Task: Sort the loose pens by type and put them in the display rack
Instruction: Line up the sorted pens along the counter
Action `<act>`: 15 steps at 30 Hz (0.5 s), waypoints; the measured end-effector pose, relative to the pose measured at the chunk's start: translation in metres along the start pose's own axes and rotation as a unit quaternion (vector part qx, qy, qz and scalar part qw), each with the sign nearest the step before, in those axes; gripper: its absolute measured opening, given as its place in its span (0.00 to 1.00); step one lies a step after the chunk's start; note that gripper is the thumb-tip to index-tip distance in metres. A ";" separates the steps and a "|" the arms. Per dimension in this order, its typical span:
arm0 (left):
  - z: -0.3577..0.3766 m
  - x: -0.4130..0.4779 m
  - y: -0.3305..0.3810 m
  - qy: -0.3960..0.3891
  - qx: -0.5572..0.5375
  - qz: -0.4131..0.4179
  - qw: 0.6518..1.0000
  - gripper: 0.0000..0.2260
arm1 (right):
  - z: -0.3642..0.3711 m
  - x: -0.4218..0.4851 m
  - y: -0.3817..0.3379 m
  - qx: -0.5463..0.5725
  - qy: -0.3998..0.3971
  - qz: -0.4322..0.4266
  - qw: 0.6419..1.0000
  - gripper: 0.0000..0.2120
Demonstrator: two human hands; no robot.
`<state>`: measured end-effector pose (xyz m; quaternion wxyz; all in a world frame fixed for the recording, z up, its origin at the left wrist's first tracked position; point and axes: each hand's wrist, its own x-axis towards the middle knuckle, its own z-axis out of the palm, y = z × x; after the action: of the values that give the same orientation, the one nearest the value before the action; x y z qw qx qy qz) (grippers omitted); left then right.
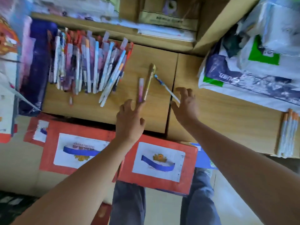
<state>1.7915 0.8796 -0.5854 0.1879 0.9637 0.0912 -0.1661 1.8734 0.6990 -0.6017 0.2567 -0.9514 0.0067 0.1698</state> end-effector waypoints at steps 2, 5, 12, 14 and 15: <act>-0.002 0.006 -0.015 -0.040 0.016 0.026 0.999 0.25 | 0.014 0.009 -0.012 -0.017 0.005 0.039 0.999 0.16; -0.004 0.011 -0.026 -0.061 0.019 0.061 0.996 0.23 | 0.029 0.011 -0.029 0.003 0.004 0.065 0.998 0.14; -0.026 0.019 -0.057 0.063 -0.038 0.061 0.995 0.13 | 0.049 0.009 -0.065 0.072 -0.024 0.038 0.996 0.12; -0.036 0.025 -0.066 0.121 -0.025 0.006 0.992 0.12 | 0.047 0.014 -0.071 0.077 -0.011 0.037 0.996 0.10; -0.040 0.028 -0.071 0.147 -0.027 -0.028 0.988 0.12 | 0.046 0.018 -0.075 0.080 -0.006 0.034 0.996 0.10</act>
<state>1.8123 0.9636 -0.5837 0.1934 0.9694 0.1491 -0.0252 1.8830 0.7881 -0.6077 0.3261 -0.9260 0.0516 0.1829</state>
